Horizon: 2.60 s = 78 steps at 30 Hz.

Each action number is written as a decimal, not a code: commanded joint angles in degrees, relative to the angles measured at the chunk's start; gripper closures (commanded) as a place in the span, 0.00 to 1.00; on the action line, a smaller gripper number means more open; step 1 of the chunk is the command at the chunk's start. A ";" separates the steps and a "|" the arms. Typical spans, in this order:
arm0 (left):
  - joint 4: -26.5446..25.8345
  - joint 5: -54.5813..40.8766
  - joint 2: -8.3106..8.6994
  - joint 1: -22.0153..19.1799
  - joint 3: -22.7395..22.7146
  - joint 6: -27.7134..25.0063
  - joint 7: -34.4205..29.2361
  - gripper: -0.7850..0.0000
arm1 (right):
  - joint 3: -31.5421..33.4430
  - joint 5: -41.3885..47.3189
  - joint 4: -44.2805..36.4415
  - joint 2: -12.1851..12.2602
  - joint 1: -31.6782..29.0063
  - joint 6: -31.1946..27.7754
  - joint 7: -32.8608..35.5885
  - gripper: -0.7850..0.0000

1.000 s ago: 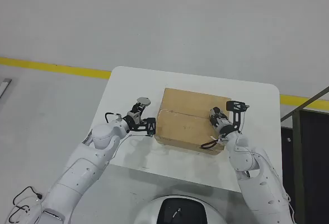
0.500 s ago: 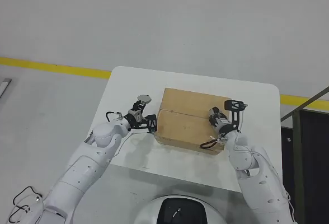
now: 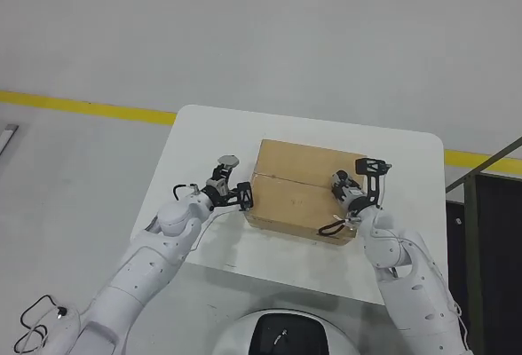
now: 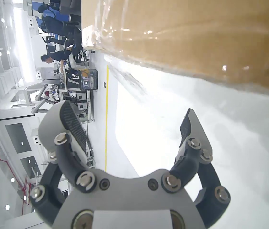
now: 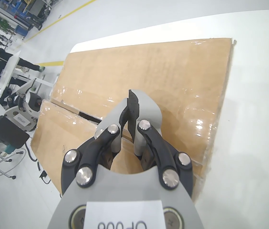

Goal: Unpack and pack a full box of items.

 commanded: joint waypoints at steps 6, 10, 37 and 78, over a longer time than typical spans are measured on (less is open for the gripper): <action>5.64 -2.65 -2.49 -2.95 2.47 3.60 -0.19 0.00 | 0.06 0.13 -0.17 0.07 -0.11 0.18 -0.11 1.00; 8.76 -3.16 -3.84 -4.44 3.66 6.64 -0.83 0.00 | -0.04 0.20 -0.18 0.10 -0.13 0.21 -0.07 1.00; 10.04 -6.46 -4.76 -6.39 -0.85 13.53 2.83 0.00 | -1.15 0.71 1.16 0.09 0.79 0.39 -0.66 1.00; -15.35 -15.54 -2.67 -0.24 -7.05 -2.25 14.28 0.00 | -1.21 0.71 0.06 0.19 0.12 2.02 -1.75 1.00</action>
